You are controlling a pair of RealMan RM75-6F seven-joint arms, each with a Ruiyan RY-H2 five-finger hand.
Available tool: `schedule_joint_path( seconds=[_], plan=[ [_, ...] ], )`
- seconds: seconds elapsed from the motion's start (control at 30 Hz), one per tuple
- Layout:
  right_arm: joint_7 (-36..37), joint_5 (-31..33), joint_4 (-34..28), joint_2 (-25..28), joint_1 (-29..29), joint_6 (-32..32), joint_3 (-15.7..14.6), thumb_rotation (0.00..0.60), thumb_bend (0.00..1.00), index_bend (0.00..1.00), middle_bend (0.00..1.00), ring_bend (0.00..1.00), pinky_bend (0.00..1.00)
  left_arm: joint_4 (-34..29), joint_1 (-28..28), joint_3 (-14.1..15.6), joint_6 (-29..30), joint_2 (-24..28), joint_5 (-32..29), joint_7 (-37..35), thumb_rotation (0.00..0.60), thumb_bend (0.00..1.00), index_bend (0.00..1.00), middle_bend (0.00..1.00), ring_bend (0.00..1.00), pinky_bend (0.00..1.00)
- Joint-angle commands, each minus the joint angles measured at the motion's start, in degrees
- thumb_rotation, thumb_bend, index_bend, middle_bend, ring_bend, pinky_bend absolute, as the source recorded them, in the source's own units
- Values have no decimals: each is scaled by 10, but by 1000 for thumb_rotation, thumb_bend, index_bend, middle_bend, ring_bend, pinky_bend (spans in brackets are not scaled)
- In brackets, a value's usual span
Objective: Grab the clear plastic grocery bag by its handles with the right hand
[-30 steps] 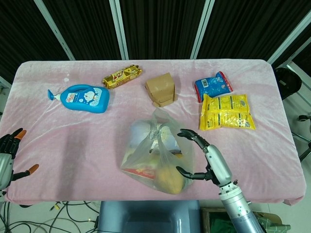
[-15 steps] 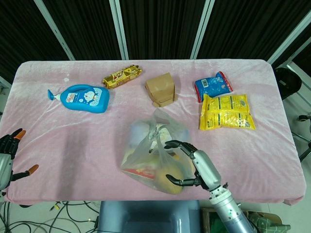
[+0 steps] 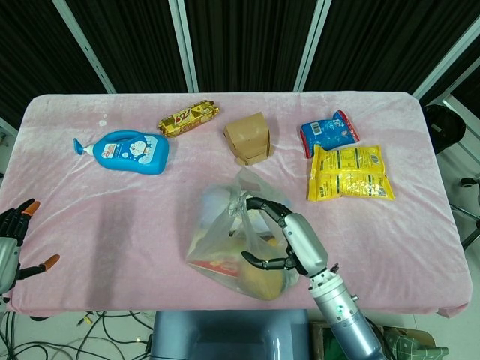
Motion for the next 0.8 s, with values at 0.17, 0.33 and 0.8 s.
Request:
schedule_joint_path(
  seconds=[0.17,0.33,0.8],
  plan=[
    [14,33,0,-10,13,-11,3,600,189,234,277,273,379,-1,0,1,-3,0,-2,0,600,0,35,39,82,88],
    [34,68,0,-1,28,-32,18,600,191,234,276,273,384,-2,0,1,-4,1,-2,0,600,0,38,39,82,88],
    [-6,98,0,6,54,-4,41,600,191,233,264,263,336,-5,0,2,-6,2,-3,-1,600,0,47,41,81,87]
  ],
)
